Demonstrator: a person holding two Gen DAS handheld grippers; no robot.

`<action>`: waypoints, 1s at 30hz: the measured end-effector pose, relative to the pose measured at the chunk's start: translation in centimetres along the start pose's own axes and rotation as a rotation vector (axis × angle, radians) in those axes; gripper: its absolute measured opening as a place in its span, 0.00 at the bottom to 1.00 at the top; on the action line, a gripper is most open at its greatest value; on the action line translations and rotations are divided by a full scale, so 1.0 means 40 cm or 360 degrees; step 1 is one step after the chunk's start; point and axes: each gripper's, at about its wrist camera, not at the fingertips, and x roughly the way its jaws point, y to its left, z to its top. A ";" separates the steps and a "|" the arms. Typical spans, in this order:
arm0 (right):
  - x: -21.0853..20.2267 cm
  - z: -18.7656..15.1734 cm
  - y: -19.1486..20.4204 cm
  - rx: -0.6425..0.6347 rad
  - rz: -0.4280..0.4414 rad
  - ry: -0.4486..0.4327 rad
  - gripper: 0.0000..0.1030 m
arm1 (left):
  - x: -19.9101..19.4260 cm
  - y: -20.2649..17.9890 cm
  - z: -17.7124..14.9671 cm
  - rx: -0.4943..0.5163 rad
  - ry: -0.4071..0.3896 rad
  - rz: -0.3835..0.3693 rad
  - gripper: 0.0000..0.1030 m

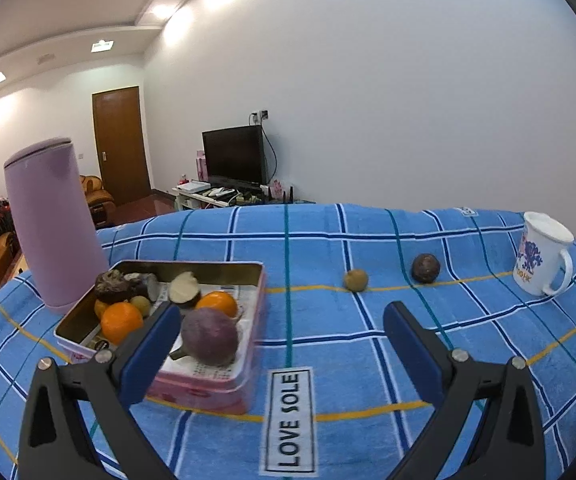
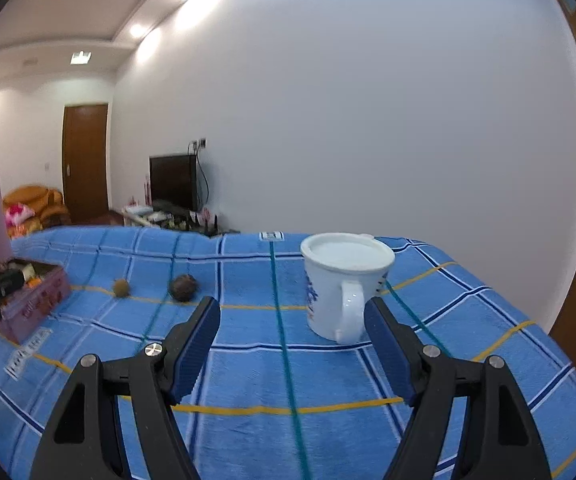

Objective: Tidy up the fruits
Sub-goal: 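Move both open tools away from the box toward the remaining fruits, then grasp the dark brown round fruit with the right tool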

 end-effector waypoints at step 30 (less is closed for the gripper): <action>0.511 0.065 0.255 -0.0120 0.0487 0.0749 0.39 | 0.214 -0.099 0.093 0.0075 0.0325 -0.0022 0.84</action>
